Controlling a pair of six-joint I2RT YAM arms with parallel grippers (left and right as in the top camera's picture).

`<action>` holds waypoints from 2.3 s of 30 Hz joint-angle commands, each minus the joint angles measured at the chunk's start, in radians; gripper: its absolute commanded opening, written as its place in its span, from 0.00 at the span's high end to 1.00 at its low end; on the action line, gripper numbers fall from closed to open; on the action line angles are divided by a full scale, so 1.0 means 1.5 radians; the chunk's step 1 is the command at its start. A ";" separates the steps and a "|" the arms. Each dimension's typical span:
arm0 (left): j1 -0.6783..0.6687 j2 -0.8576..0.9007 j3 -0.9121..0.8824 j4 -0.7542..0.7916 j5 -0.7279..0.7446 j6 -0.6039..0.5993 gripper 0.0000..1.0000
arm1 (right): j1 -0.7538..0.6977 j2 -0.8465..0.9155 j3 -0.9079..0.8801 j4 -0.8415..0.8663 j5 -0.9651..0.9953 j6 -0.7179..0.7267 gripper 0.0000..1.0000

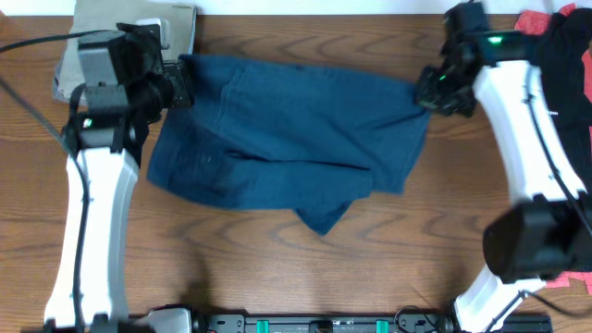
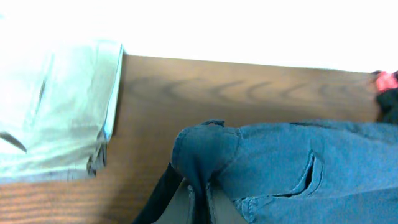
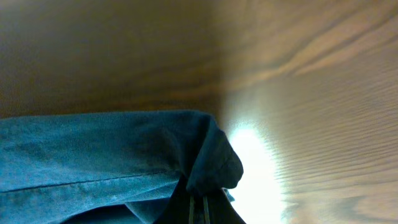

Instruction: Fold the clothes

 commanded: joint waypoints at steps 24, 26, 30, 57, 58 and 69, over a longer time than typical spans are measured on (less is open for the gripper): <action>-0.062 -0.438 0.022 -0.005 -0.012 -0.052 0.94 | -0.037 -0.374 0.161 -0.129 0.024 -0.043 0.99; -0.062 -0.455 0.030 -0.009 -0.013 -0.053 0.94 | -0.037 -0.390 0.170 -0.136 0.024 -0.043 0.99; -0.062 -0.468 0.034 -0.021 -0.033 -0.062 0.94 | -0.037 -0.409 0.177 -0.136 0.025 -0.040 0.99; -0.049 0.221 0.034 0.035 -0.318 -0.071 0.01 | 0.002 0.087 0.176 0.101 -0.031 -0.057 0.01; -0.049 0.234 0.034 0.029 -0.314 -0.071 0.02 | 0.003 0.098 0.176 0.096 -0.031 -0.059 0.01; -0.050 0.165 0.034 -0.099 -0.278 -0.073 0.02 | 0.002 0.064 0.177 -0.050 -0.036 -0.064 0.01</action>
